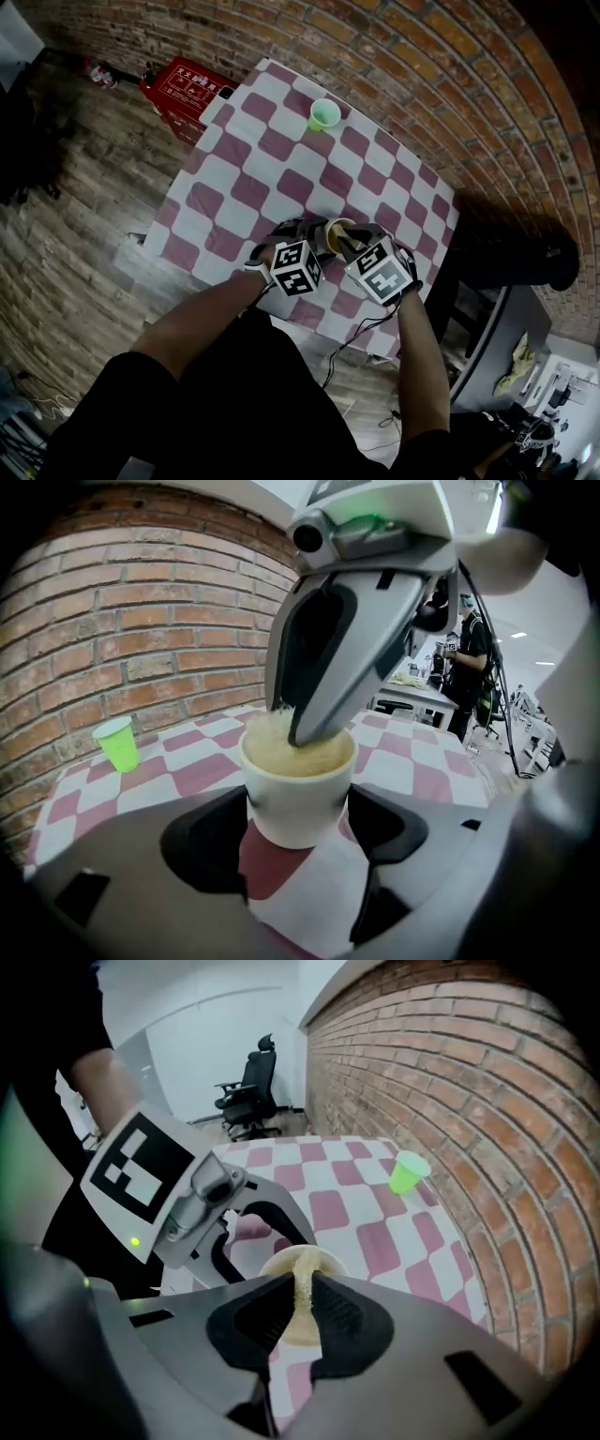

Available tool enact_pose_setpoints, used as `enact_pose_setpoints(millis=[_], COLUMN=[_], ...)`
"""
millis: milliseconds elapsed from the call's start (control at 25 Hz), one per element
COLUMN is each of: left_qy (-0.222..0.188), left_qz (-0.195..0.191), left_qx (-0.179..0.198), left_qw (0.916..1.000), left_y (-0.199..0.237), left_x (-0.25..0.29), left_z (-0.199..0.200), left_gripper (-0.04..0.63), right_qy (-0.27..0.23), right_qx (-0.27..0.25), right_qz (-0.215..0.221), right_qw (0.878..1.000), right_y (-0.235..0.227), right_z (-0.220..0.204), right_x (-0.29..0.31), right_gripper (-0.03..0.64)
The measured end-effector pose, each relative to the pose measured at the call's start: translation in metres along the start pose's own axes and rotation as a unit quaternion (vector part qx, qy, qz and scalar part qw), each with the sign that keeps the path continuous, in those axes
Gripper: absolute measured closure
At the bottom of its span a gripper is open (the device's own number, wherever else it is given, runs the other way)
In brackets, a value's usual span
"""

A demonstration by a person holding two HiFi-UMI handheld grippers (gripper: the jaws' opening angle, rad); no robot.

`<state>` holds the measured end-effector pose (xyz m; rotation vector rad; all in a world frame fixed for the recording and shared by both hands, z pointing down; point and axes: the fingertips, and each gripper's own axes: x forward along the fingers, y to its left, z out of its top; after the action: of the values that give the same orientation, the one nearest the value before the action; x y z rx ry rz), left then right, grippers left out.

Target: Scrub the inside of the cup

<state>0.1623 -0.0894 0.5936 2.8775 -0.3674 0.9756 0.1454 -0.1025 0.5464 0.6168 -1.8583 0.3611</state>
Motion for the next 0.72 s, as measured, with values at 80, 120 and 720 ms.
enact_pose_setpoints(millis=[80, 120, 720], left_qy=[0.000, 0.000, 0.003], left_qz=[0.001, 0.001, -0.004], left_qx=[0.000, 0.000, 0.003], left_qw=[1.0000, 1.0000, 1.0000], left_y=[0.000, 0.000, 0.000], left_x=[0.000, 0.000, 0.001], left_z=[0.000, -0.001, -0.001], left_gripper=[0.265, 0.265, 0.265], right_qy=[0.009, 0.010, -0.139], right_qx=[0.009, 0.020, 0.118], right_qz=[0.029, 0.045, 0.112], right_qw=[1.000, 0.999, 0.977], right_y=[-0.001, -0.001, -0.021], right_z=[-0.006, -0.007, 0.030], right_x=[0.013, 0.016, -0.096], right_gripper=[0.546, 0.546, 0.546])
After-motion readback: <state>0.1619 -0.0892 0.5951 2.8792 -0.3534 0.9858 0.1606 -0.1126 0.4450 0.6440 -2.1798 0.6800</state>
